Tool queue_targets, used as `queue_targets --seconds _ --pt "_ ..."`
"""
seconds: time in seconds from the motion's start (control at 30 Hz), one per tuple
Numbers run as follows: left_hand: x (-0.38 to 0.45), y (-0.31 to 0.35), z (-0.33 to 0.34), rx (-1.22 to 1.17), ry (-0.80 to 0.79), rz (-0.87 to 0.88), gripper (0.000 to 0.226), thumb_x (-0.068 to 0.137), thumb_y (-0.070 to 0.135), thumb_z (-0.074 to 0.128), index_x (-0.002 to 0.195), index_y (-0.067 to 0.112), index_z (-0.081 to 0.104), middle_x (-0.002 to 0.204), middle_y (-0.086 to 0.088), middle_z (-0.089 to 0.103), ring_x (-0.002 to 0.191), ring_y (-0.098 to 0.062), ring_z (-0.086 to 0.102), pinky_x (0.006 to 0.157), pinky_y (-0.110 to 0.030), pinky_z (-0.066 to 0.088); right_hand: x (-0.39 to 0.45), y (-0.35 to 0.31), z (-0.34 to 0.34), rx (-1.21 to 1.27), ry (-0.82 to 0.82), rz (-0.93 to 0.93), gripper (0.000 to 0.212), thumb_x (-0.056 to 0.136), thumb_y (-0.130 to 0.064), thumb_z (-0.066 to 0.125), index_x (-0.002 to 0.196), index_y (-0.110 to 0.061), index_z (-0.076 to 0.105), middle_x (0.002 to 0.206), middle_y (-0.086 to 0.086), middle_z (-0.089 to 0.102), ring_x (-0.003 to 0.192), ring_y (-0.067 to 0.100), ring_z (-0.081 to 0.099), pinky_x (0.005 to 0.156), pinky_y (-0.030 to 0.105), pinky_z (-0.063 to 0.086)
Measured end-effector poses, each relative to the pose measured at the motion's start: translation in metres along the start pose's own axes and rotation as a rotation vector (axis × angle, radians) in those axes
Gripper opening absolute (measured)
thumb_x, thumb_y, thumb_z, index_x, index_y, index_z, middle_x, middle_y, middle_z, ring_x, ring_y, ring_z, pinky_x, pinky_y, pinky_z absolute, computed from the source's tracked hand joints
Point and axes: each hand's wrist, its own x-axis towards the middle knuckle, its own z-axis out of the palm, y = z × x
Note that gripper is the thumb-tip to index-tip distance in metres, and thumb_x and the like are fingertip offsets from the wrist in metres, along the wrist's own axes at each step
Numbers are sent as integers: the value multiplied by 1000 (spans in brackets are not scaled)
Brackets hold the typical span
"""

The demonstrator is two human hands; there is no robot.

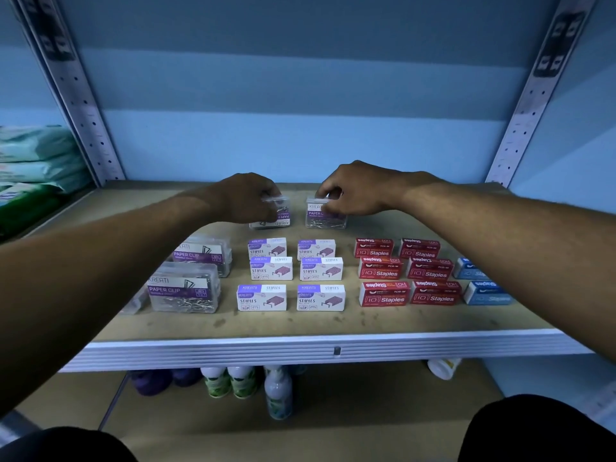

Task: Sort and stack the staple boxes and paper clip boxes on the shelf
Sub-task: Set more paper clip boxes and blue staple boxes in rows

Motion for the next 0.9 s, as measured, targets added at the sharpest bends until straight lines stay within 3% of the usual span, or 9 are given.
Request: queue_targets --seconds 0.13,0.43,0.7,0.9 --pt "1 0 3 13 3 3 43 82 24 69 124 18 61 124 1 62 114 -20 55 95 -31 44 1 1 -1 3 -18 -18 36 97 -31 60 131 -20 67 130 -3 67 116 14 59 92 27 43" --pt "3 -5 7 -2 84 19 43 73 27 83 110 14 65 113 -3 66 103 -22 58 87 -32 46 4 0 0 -39 -69 -1 34 94 -30 66 127 -26 69 120 -4 71 107 17 62 95 36 50" --pt "-4 5 -8 -268 230 20 42 71 22 83 107 20 61 105 1 65 83 -13 60 70 -22 48 6 -3 3 -47 -61 32 35 94 -28 64 129 -26 67 125 -2 69 112 19 61 96 37 49" --pt "-8 5 -14 -332 208 12 38 74 24 83 106 20 64 98 3 69 91 -16 63 79 -38 57 6 -3 2 -38 -68 45 35 94 -28 65 129 -28 67 126 -3 68 112 19 61 94 34 49"
